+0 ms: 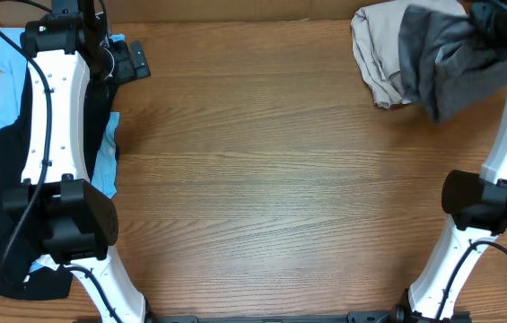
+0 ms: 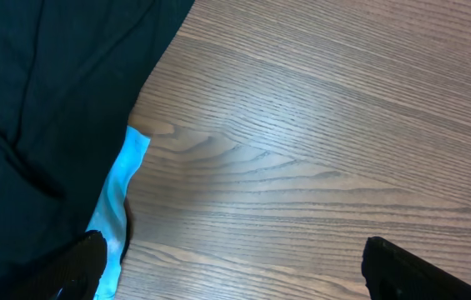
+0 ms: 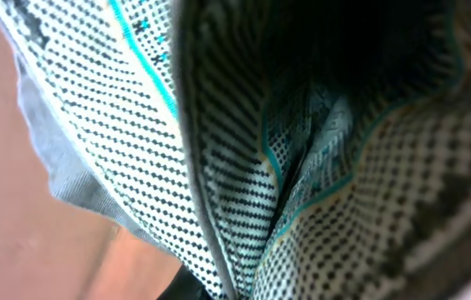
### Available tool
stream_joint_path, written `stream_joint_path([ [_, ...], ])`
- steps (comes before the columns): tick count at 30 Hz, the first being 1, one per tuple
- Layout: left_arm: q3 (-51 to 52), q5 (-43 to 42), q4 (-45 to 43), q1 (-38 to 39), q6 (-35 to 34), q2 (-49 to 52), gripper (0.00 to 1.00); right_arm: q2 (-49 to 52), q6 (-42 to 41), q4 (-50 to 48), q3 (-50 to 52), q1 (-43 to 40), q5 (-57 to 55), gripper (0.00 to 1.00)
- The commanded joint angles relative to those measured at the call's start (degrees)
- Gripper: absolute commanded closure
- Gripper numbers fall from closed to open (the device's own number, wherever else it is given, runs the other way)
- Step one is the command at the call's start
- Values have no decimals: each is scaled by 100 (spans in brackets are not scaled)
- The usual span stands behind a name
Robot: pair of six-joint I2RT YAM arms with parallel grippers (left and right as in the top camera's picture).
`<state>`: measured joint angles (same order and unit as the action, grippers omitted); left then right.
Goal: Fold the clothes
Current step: 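Carry the shorts to the top right and place them on the beige trousers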
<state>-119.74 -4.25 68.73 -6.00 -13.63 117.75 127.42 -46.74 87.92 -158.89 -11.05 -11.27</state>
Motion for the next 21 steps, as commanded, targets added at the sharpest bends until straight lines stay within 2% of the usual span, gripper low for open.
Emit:
stream_joint_path([
  [1, -105, 17, -22, 61, -190, -87, 0, -310, -588, -382, 483, 35, 107, 96],
  [3, -105, 15, -28, 79, -188, -87, 0, -310, -918, -734, 1054, 31, 350, 96],
  [11, -105, 20, -39, 81, -186, -87, 0, -308, -1818, -1561, 2048, -192, 1034, 96],
  [21, -105, 17, -46, 83, -319, -87, 0, 81, -1849, -3587, 2695, -168, 1246, 96],
])
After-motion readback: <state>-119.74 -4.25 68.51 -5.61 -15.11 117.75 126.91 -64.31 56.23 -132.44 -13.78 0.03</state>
